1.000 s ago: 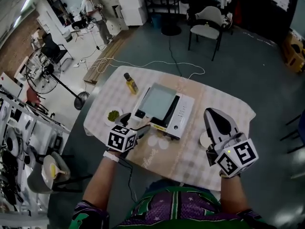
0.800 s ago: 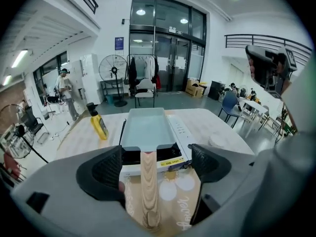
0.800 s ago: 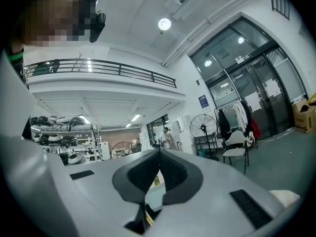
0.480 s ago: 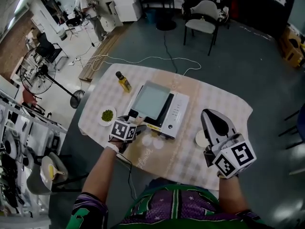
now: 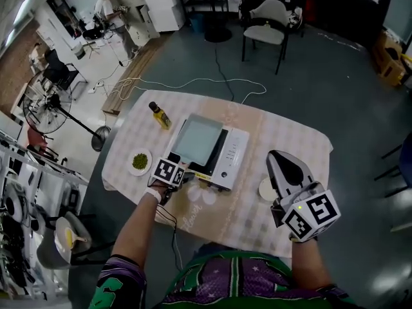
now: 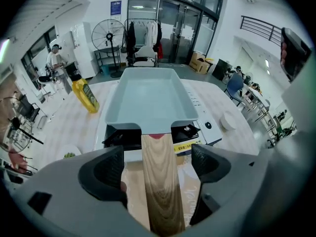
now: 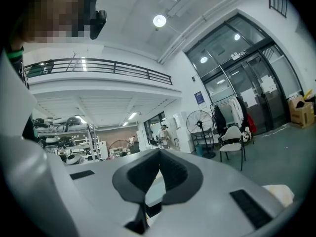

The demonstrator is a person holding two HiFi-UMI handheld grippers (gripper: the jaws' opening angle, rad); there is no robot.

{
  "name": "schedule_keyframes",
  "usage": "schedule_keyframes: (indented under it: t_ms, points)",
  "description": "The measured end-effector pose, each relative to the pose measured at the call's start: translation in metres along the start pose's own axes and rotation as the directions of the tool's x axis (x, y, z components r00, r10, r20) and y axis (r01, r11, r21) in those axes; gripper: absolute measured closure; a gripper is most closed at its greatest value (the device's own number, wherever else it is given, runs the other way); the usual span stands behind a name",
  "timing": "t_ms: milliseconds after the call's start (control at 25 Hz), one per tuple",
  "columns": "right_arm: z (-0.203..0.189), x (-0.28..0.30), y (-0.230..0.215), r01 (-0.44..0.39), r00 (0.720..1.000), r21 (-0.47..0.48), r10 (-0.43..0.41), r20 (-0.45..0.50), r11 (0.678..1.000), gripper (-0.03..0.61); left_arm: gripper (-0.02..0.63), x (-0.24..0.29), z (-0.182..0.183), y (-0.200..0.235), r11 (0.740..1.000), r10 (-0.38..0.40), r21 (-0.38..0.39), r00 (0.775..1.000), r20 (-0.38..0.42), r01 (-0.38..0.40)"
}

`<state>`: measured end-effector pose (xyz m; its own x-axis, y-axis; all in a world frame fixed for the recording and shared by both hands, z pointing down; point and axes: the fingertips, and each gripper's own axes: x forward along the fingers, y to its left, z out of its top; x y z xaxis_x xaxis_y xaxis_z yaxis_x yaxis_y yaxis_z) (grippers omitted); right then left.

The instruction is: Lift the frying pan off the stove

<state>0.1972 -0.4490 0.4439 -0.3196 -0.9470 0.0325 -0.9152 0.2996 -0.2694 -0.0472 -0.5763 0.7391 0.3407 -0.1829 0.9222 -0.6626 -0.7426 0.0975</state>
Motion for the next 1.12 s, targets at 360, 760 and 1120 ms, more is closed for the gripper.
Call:
schedule_keyframes:
  t_ms: [360, 760, 1120]
  points:
    - [-0.020, 0.012, -0.011, 0.039, 0.997, -0.076, -0.044, -0.065, 0.996, 0.571, 0.172, 0.019, 0.004, -0.005, 0.999, -0.041, -0.039, 0.996, -0.077, 0.038]
    - [-0.033, 0.021, -0.010, 0.031, 0.994, -0.041, -0.035, -0.104, 0.999, 0.572, 0.425, 0.016, -0.002, -0.002, 0.997, -0.045, -0.064, 0.988, -0.147, 0.036]
    - [-0.039, 0.017, -0.005, 0.025, 0.993, -0.030, -0.029, -0.117, 0.999, 0.571, 0.430, 0.006, -0.014, -0.007, 1.000, -0.003, -0.027, 0.993, -0.116, 0.000]
